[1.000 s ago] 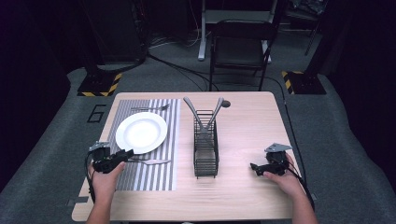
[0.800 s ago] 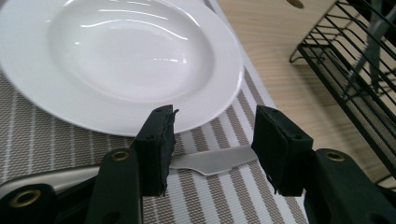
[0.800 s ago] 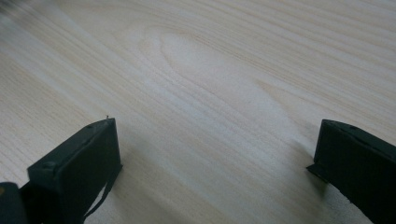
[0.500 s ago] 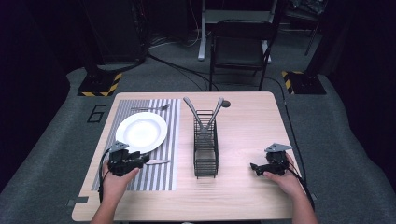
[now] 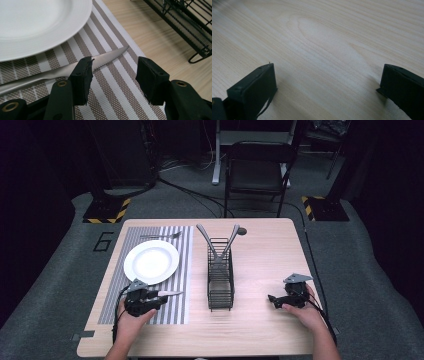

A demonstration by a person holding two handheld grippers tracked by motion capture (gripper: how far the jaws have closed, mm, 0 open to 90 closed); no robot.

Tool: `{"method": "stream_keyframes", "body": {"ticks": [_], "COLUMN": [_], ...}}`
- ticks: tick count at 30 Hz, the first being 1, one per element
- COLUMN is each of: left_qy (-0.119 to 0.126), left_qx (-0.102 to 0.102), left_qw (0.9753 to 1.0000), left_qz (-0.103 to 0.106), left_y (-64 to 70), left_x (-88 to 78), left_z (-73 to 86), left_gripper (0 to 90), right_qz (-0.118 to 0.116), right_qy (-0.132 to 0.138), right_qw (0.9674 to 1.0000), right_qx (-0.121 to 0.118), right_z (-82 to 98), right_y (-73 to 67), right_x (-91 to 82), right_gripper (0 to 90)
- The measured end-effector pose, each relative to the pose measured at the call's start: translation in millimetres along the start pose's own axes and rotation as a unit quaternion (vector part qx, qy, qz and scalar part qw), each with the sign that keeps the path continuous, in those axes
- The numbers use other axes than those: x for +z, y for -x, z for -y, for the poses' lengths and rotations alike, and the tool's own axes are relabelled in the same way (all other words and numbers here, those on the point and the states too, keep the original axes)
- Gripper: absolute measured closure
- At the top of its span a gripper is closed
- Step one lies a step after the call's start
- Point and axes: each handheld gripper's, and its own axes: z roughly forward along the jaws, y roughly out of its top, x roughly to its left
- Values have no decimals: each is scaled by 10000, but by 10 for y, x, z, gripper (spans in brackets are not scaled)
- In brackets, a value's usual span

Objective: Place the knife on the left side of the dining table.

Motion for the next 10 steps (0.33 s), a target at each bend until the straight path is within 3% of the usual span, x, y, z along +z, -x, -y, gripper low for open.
{"method": "stream_keyframes", "body": {"ticks": [10], "left_qy": [-192], "left_qx": [134], "left_qw": [9997], "left_qz": [46], "left_y": [33], "left_x": [113], "left_z": [35], "left_gripper": [435], "right_qz": [0], "right_qy": [-2], "right_qw": [10000], "right_qx": [-4], "right_z": [0], "right_y": [1], "right_x": [-1], "right_gripper": [0]}}
